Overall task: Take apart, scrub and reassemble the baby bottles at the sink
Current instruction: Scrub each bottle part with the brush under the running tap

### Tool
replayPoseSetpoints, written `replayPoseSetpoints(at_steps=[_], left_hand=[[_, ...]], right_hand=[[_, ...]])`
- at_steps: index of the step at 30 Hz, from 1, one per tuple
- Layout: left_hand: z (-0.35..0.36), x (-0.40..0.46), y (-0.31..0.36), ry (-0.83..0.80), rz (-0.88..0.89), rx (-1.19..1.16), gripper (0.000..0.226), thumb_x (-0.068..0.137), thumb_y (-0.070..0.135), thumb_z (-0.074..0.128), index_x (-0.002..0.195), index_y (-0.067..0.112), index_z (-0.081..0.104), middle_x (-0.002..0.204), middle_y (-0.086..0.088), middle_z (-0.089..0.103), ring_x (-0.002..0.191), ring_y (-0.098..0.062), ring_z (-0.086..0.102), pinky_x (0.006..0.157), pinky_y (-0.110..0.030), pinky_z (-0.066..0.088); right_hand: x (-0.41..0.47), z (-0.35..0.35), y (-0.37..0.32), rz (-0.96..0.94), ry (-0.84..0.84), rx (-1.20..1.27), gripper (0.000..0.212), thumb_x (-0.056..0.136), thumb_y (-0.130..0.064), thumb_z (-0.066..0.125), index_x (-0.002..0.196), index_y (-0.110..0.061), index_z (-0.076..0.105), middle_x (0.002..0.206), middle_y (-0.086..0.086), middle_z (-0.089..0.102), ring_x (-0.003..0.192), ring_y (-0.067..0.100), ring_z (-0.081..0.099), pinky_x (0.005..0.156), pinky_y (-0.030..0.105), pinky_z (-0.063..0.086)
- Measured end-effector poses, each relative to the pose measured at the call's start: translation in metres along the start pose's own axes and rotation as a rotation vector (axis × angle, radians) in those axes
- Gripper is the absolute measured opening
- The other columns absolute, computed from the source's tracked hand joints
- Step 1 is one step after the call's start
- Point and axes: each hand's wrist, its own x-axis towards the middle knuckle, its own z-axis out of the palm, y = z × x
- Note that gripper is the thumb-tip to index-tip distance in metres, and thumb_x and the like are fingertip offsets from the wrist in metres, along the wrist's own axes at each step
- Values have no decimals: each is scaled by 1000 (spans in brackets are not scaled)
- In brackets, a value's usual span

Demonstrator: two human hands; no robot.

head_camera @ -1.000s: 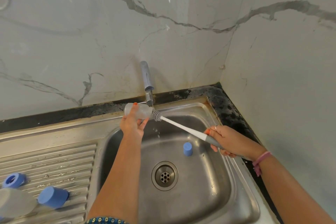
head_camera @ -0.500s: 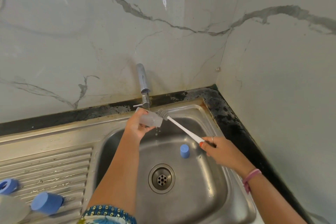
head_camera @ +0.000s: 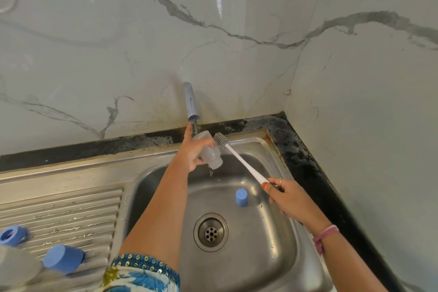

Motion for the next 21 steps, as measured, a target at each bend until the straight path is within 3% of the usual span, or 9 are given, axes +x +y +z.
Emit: replayPoseSetpoints(at_steps=[4, 9, 12, 17, 21], left_hand=[[-2, -7, 2, 115, 23, 123, 99, 74, -3, 75, 149, 37, 25, 129, -2, 39, 109, -31, 52, 90, -53, 50], [-13, -32, -1, 383, 290, 444, 78, 67, 15, 86, 136, 12, 48, 124, -7, 55, 111, -29, 57, 94, -43, 51], [-23, -54, -7, 431, 306, 537, 87, 68, 19, 87, 142, 14, 43, 135, -8, 51, 120, -28, 52, 102, -44, 46], [-49, -86, -12, 504, 429, 605, 76, 67, 15, 87, 134, 12, 51, 128, -8, 57, 115, -27, 54, 94, -36, 47], [-73, -107, -7, 561, 444, 691, 73, 67, 19, 85, 132, 13, 52, 125, -10, 55, 111, -28, 55, 93, -35, 46]], right_hand=[[-1, -1, -2, -55, -4, -54, 11, 96, -36, 54, 92, -33, 64, 71, -5, 62, 60, 2, 58, 58, 18, 48], [-12, 6, -6, -157, 41, -208, 23, 94, -41, 56, 116, -37, 63, 72, -15, 61, 67, 3, 58, 58, 15, 42], [-23, 15, -13, -232, 88, -314, 18, 92, -37, 60, 110, -38, 65, 76, -15, 62, 70, 4, 60, 64, 22, 52], [-33, 35, -27, -250, 78, -318, 24, 91, -34, 62, 114, -35, 66, 89, -13, 66, 79, 9, 62, 71, 27, 51], [-39, 51, -35, -242, 45, -358, 22, 92, -35, 61, 114, -33, 64, 84, -14, 63, 69, 3, 59, 56, 20, 43]])
